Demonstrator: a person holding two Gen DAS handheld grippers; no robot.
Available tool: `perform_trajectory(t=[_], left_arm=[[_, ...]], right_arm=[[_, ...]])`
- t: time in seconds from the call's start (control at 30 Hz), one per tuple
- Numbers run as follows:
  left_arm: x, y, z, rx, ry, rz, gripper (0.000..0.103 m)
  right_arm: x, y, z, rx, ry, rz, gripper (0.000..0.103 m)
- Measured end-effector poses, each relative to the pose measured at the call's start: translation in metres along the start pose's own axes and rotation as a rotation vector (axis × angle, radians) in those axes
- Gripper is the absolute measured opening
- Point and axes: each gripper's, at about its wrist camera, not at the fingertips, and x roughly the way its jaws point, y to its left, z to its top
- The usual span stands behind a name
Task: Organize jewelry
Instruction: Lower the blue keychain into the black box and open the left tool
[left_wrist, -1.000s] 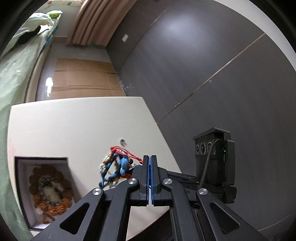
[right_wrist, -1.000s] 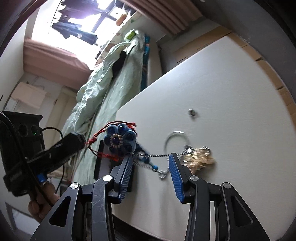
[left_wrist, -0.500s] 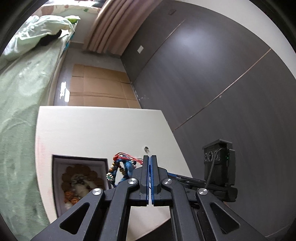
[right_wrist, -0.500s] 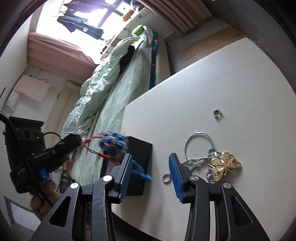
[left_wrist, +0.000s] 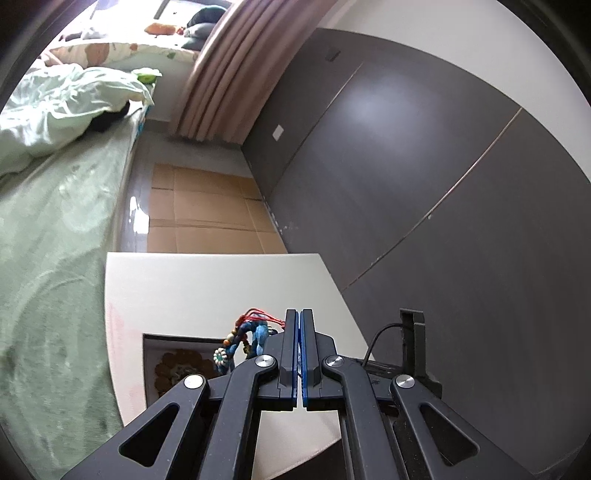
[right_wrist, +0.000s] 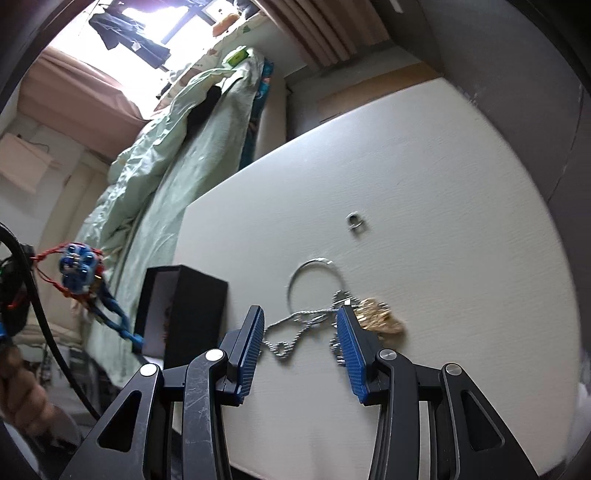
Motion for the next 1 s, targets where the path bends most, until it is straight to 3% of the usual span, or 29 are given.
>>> perform_trajectory(t=[0.27, 0.53, 0.83, 0.9, 1.0], left_arm=[[-0.001, 0.024, -0.012, -0.046, 0.001, 0.045, 0.0], [0.005, 0.05, -0.028, -0.097, 0.025, 0.072, 0.0], [0.029, 0.079, -0.047, -0.17, 0.072, 0.092, 0.0], [0.032, 0.083, -0.05, -0.181, 0.076, 0.092, 0.0], [0.034, 0.087, -0.054, -0.188, 0.086, 0.103, 0.0]], right_arm=[[0.015, -0.004, -0.012, -0.089, 0.078, -0.154, 0.042], [0.008, -0.004, -0.007, -0.091, 0.062, -0.163, 0.042], [0.026, 0.006, 0.004, -0.151, 0.135, -0.234, 0.047], [0.027, 0.008, 0.006, -0.166, 0.151, -0.253, 0.032], [0.021, 0.007, 0.008, -0.161, 0.136, -0.248, 0.032]])
